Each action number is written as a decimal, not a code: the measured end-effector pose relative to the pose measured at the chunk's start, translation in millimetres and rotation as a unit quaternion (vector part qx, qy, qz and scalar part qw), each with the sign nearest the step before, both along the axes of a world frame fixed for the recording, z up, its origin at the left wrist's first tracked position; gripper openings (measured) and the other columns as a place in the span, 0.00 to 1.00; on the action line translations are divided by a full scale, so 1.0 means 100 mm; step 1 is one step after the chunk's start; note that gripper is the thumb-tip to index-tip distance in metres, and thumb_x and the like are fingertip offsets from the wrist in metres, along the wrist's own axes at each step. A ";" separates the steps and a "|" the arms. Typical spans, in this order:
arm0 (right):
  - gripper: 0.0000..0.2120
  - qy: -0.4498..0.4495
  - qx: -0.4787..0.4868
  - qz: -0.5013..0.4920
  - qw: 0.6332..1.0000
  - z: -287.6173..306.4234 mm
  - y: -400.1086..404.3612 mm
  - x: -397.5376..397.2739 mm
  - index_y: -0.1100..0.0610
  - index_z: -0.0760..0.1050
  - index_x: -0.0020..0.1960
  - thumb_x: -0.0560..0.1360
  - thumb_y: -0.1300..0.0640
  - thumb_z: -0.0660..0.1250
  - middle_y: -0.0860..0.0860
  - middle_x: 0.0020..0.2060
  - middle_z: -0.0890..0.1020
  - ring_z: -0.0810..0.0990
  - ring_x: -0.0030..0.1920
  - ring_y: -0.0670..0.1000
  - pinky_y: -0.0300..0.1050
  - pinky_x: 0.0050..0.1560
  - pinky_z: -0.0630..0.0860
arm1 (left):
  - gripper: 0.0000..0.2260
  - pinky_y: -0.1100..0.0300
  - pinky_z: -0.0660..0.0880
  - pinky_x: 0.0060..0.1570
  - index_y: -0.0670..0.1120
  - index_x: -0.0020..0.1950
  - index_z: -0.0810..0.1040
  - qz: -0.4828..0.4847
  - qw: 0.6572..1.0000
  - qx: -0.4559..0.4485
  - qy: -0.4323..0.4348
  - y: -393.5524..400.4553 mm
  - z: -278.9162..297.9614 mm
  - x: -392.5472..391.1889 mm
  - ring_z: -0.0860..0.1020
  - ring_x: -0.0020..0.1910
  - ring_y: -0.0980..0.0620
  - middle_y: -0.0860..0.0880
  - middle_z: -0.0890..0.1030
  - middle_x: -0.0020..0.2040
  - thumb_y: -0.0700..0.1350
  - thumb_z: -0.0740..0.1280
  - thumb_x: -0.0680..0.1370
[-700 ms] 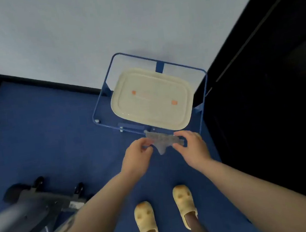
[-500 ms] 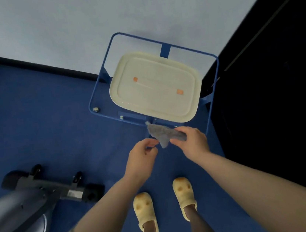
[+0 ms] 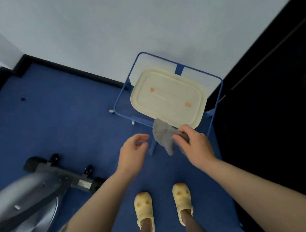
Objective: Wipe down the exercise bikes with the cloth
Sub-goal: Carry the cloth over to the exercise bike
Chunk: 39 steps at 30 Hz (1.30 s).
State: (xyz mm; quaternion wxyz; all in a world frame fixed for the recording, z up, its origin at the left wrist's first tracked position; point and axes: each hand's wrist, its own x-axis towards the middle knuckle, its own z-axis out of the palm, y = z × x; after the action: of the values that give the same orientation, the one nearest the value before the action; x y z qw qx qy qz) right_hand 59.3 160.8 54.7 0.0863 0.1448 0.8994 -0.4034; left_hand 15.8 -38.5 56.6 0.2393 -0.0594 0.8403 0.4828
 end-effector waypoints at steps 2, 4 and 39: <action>0.08 0.027 -0.005 0.023 0.999 0.30 -0.10 0.04 0.48 0.68 0.45 0.80 0.47 0.62 0.42 0.31 0.75 0.74 0.33 0.43 0.40 0.30 0.64 | 0.11 0.66 0.71 0.51 0.51 0.55 0.80 0.030 0.999 0.011 0.024 -0.07 0.28 0.04 0.77 0.51 0.59 0.57 0.80 0.53 0.37 0.64 0.79; 0.08 0.052 -0.024 0.026 0.998 0.59 -0.20 0.06 0.50 0.69 0.46 0.80 0.46 0.61 0.43 0.33 0.76 0.76 0.36 0.43 0.42 0.31 0.68 | 0.11 0.67 0.71 0.50 0.51 0.56 0.80 0.054 0.997 0.013 0.046 -0.15 0.54 0.13 0.77 0.51 0.61 0.57 0.81 0.53 0.38 0.65 0.79; 0.03 0.092 -0.204 0.516 0.827 1.75 -3.47 3.36 0.47 0.78 0.46 0.75 0.53 0.72 0.40 0.40 0.82 0.80 0.44 0.40 0.30 0.42 0.72 | 0.11 0.71 0.71 0.34 0.60 0.52 0.80 0.550 0.823 -0.061 0.129 -2.60 1.71 5.63 0.78 0.47 0.61 0.59 0.82 0.50 0.42 0.65 0.80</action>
State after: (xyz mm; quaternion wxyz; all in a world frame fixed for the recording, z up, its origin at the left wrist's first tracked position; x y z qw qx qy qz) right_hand 395.0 -186.5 229.3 0.2261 -0.3994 0.7437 -0.4861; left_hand 578.7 -298.0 227.4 -0.1807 -0.4637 0.7192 0.4849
